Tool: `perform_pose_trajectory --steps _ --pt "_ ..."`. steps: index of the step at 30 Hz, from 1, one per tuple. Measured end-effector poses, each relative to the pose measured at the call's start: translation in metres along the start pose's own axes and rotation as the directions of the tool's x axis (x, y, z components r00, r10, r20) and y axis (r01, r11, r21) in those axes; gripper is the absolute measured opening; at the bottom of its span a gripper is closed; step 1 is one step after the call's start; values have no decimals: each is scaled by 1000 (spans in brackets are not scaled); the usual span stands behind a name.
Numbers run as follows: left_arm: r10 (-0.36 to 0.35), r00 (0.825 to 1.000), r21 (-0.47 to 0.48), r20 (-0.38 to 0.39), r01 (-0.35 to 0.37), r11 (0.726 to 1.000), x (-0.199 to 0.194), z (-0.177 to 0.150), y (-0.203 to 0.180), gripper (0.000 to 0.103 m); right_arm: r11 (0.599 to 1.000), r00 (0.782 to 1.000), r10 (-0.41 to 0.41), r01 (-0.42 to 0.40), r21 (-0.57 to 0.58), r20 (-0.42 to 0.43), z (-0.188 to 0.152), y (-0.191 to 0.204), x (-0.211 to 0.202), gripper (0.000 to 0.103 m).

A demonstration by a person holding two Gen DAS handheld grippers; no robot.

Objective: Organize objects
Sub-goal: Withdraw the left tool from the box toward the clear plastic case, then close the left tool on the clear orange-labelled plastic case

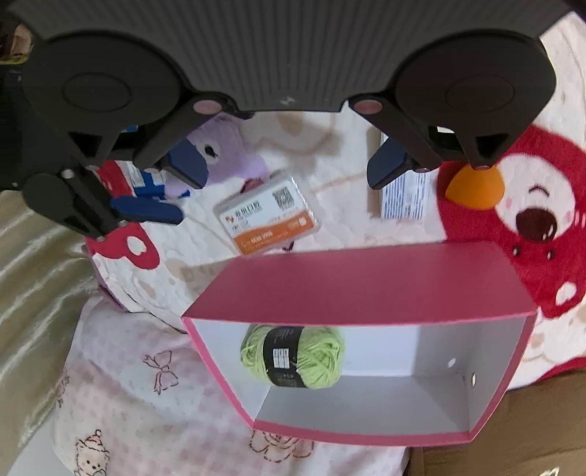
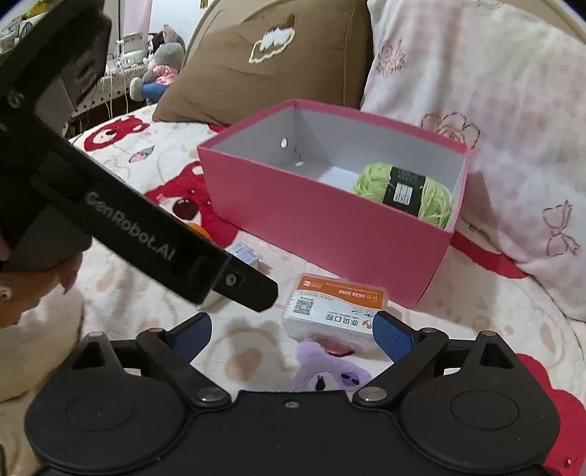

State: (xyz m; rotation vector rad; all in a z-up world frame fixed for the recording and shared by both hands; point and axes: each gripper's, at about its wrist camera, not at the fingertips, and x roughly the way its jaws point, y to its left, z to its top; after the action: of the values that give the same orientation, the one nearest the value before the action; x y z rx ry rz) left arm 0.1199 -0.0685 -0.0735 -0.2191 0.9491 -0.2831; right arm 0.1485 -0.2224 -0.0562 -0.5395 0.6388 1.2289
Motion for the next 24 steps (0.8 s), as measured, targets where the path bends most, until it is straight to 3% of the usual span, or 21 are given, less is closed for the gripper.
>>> perform_pose_trajectory --steps 11,16,21,24 --pt "9 1000 -48 -3 -9 999 42 -4 3 90 996 998 -48 50 70 -29 -16 -27 51 97" --pt "3 1000 -71 31 -1 997 54 -3 6 90 993 998 -50 52 104 -26 -17 -37 62 97" --pt "-20 999 -146 42 26 989 65 -1 16 83 990 999 -23 28 142 -37 -17 -44 71 97" --pt "-19 999 -156 34 24 988 73 -2 19 69 988 999 -6 12 156 -43 -18 -45 75 97"
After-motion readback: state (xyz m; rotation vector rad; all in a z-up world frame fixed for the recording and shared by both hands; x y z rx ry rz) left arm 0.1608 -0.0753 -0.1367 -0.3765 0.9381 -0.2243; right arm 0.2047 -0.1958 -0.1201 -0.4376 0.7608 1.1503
